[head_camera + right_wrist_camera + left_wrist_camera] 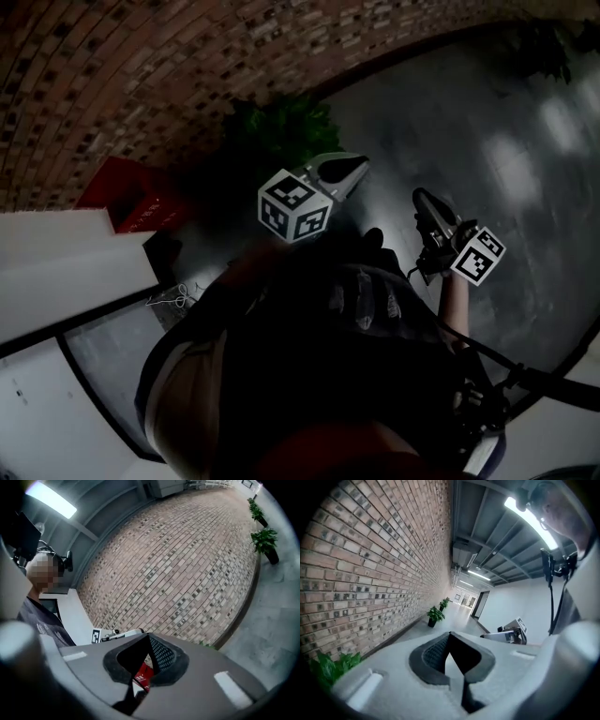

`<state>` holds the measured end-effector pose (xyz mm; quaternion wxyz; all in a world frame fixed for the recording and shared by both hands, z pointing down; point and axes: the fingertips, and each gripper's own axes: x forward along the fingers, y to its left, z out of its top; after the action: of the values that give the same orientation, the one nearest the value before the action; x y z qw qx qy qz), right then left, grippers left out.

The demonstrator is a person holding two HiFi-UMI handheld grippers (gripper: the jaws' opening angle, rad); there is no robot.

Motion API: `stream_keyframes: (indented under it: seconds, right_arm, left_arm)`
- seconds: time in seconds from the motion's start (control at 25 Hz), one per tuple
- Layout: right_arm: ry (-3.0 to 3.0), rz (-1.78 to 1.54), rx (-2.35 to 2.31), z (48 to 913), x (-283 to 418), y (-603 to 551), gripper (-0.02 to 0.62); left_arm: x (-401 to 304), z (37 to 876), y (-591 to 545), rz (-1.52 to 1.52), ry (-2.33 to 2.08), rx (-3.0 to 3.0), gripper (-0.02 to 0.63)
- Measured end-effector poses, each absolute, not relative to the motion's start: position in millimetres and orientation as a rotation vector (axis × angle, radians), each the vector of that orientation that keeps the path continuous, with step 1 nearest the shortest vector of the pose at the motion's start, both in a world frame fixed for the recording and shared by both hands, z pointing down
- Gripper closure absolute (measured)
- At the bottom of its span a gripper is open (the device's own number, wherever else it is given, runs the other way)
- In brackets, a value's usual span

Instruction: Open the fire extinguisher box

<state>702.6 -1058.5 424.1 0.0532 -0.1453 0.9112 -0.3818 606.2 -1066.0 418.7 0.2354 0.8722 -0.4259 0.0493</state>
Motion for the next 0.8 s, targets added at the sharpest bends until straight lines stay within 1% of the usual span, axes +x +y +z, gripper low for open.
stream_keyframes:
  seconds: [0.2, 0.6, 0.8]
  right_arm:
    - [2.752, -1.161, -0.347, 418, 717, -1086, 0.595]
    - [2.800, -1.220, -0.023, 417, 697, -1104, 0.595]
    - [2.802, -1.232, 0.044, 419, 698, -1102, 0.595]
  left_arm:
    - [608, 414, -1077, 0.147, -1.278, 2.348, 0.606]
    - [591, 416, -1068, 0.131, -1.528, 2.170, 0.606]
    - [593, 423, -1059, 0.132, -1.563, 2.115, 0.606]
